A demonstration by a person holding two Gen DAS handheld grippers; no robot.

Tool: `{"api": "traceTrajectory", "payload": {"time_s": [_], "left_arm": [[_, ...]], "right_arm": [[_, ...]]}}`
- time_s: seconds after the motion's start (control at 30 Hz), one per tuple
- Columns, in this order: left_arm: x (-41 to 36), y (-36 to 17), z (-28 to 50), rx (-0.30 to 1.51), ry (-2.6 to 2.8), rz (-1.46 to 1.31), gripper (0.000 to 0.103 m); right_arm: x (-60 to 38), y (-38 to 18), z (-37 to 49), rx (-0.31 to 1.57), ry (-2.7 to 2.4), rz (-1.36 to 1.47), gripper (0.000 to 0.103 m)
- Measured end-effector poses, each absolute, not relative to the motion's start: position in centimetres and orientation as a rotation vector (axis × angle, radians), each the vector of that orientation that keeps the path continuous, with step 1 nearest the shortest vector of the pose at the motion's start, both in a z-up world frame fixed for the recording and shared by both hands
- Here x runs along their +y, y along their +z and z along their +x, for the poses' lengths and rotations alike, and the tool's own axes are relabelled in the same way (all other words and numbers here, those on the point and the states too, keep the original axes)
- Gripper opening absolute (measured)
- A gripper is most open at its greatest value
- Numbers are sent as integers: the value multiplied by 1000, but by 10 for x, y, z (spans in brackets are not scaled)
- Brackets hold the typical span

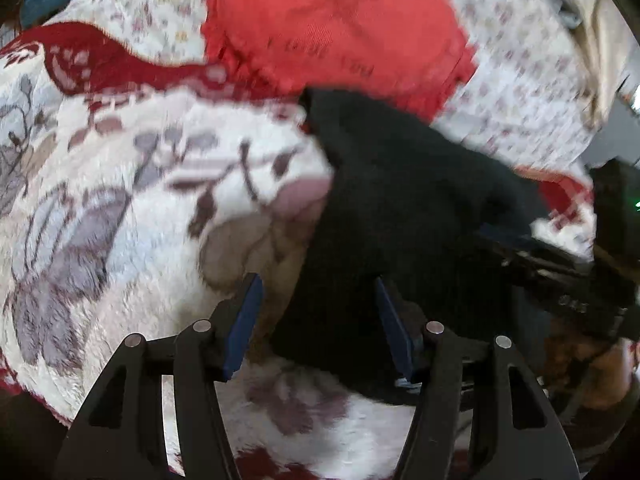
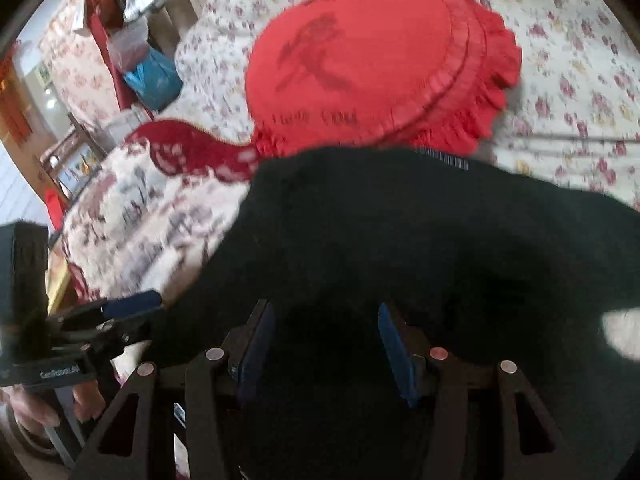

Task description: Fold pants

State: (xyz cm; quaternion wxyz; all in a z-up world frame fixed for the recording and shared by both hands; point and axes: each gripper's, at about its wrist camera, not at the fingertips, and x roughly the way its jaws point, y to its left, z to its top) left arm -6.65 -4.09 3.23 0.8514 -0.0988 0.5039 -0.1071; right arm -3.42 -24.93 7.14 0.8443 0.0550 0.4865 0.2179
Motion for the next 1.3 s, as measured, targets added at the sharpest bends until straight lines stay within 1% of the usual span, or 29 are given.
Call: {"api": "traceTrajectory", "payload": {"time_s": [0.1,0.2,0.27,0.3,0.33,0.4,0.53,0.73,0.83,0.87,0.9,0.93,0.97,1.0,1.07,1.13,1.17,1.23,1.3], "left_arm": [[-36,37,-64,1060,-253,-240,58],[-28,56,-51,1020,-297,-274,58],[-26,69,-33,1001,-308,-277,71],[-26,74,-23,998,-311,-278,83],[-26,77,-11,991,-324,-284,85],[-27,79,15,967,-334,-298,85],[-35,61,79,1017,-330,-318,85],[-63,46,122,1043,-341,-179,85],[-81,31,138,1106,-367,-125,84],[-85,26,142,1127,-373,-116,83],[-86,23,143,1128,-379,-113,67],[-89,23,142,1124,-392,-110,45],[-93,25,140,1122,-421,-105,38],[-95,28,137,1114,-442,-101,34],[-96,45,119,1058,-493,-105,20],[-92,71,93,986,-581,-152,15],[-92,92,68,920,-641,-132,12],[-93,125,10,790,-726,-12,11],[-93,137,-43,709,-835,80,11]], "right_arm": [[-255,59,-33,1068,468,140,52],[-269,76,-28,1010,480,183,52],[-280,85,-23,977,475,212,53],[-285,86,-20,975,474,235,53],[-288,84,-19,986,470,247,53],[-287,77,-19,1010,474,256,53],[-290,64,-22,1032,495,306,53],[-306,76,-24,990,469,280,53],[-317,79,-24,977,442,274,53],[-322,80,-25,971,432,281,53],[-327,81,-26,963,418,290,53],[-334,84,-29,953,398,301,53],[-339,85,-31,946,384,309,53],[-344,87,-33,941,369,317,53],[-360,91,-38,930,329,335,53],[-374,98,-44,917,291,340,53],[-381,103,-49,909,270,338,53],[-397,111,-59,890,227,338,53],[-415,118,-73,881,175,342,53]]}}
